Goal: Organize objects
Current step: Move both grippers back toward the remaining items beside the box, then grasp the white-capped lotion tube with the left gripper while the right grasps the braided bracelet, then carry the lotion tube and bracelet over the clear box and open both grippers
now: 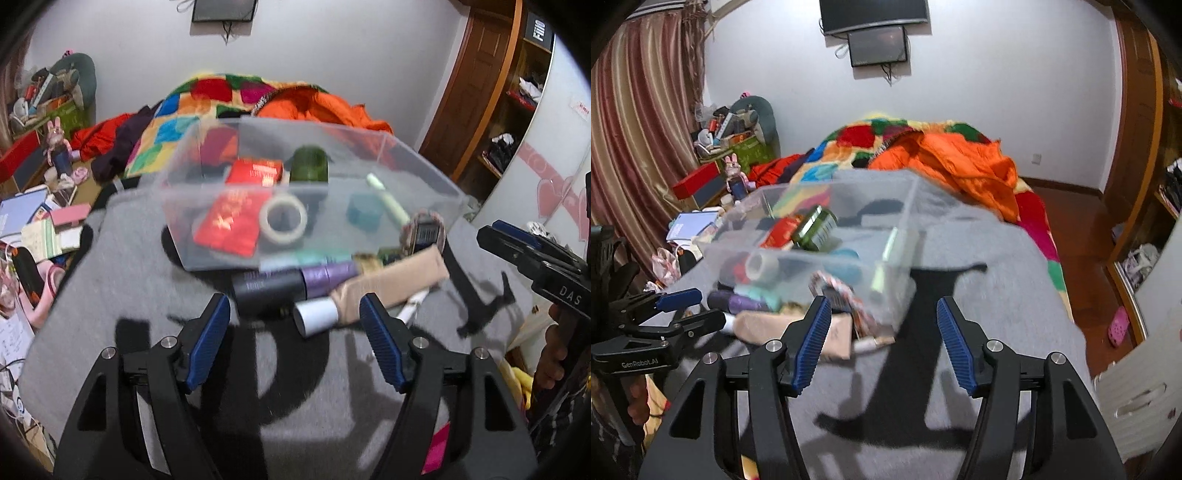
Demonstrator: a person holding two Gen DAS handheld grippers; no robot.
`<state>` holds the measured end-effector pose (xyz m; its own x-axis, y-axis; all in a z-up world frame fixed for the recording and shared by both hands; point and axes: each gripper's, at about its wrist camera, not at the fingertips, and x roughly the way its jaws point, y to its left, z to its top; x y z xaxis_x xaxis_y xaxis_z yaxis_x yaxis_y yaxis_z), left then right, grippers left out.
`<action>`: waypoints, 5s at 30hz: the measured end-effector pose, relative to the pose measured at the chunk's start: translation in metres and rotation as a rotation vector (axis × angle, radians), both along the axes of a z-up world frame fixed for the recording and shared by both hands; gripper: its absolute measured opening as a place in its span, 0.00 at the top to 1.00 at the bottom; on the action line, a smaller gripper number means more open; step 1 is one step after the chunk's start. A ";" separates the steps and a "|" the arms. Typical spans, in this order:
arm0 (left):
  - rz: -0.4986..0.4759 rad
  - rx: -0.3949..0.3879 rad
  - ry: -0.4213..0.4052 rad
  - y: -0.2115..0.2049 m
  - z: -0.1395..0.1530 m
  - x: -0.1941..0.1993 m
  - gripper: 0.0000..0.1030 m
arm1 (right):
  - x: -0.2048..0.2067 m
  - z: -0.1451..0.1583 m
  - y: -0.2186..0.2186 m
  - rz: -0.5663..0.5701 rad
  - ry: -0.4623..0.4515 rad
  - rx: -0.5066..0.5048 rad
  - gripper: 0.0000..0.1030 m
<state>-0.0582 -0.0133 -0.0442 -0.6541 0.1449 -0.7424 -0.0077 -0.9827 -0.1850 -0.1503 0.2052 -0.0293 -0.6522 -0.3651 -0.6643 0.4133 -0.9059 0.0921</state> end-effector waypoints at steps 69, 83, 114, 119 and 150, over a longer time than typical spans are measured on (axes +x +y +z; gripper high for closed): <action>0.022 0.109 0.051 -0.010 -0.007 0.056 0.69 | -0.014 -0.034 -0.031 0.075 -0.078 -0.038 0.92; 0.000 0.101 0.150 -0.006 0.033 0.059 0.77 | 0.006 0.011 -0.017 0.088 0.033 -0.116 0.93; -0.076 0.060 0.336 -0.005 0.131 0.013 0.80 | -0.009 0.059 -0.026 0.097 0.139 -0.163 0.93; -0.083 0.056 0.368 -0.009 0.154 -0.005 0.80 | -0.020 0.069 -0.028 0.089 0.161 -0.163 0.93; 0.021 0.135 0.140 -0.037 0.073 -0.113 0.79 | -0.077 -0.004 -0.072 0.095 -0.039 -0.030 0.93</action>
